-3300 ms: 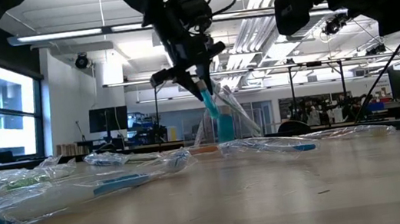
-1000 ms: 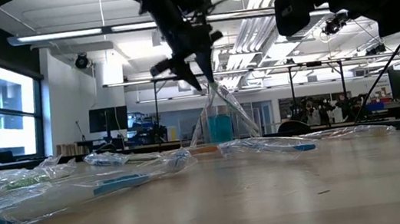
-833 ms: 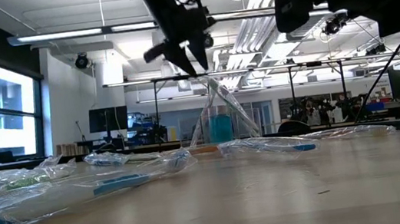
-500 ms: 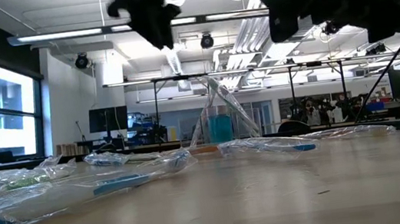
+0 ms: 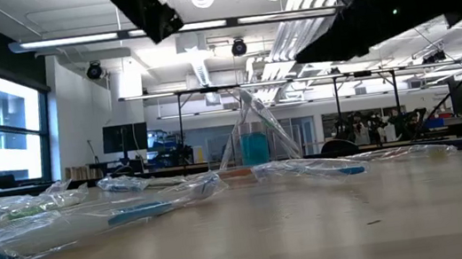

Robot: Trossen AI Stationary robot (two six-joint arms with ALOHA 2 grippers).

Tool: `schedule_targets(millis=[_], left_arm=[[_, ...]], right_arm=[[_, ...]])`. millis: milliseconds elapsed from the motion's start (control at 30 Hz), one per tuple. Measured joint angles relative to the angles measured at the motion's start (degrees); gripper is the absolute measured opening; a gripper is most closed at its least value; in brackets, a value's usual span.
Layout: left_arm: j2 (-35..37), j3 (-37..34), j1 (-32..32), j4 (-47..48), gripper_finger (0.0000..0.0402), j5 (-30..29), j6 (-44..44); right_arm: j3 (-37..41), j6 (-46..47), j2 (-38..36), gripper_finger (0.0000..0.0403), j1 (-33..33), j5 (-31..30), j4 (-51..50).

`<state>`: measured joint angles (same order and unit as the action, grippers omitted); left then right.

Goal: Pick & Place toothbrushing station
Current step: Put the top violet toothbrush into the transparent organizer

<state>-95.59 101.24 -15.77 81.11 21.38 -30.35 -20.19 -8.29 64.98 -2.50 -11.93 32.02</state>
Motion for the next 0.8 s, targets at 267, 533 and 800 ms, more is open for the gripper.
schedule_targets(millis=[267,533,800], left_arm=[[1.32,-7.27,0.02,-0.67,0.0173,-5.72,5.69],[2.82,-19.11,0.00,-1.80,0.0173,-14.05,3.30],[2.82,-28.62,0.02,-2.54,0.0173,-12.91,3.97]], right_arm=[[-1.16,4.10,-7.11,0.0191,3.62,0.06,-12.06],[-1.16,4.42,-6.58,0.0191,6.71,0.31,-11.87],[-1.16,4.63,-6.61,0.0191,7.02,0.31,-9.43]])
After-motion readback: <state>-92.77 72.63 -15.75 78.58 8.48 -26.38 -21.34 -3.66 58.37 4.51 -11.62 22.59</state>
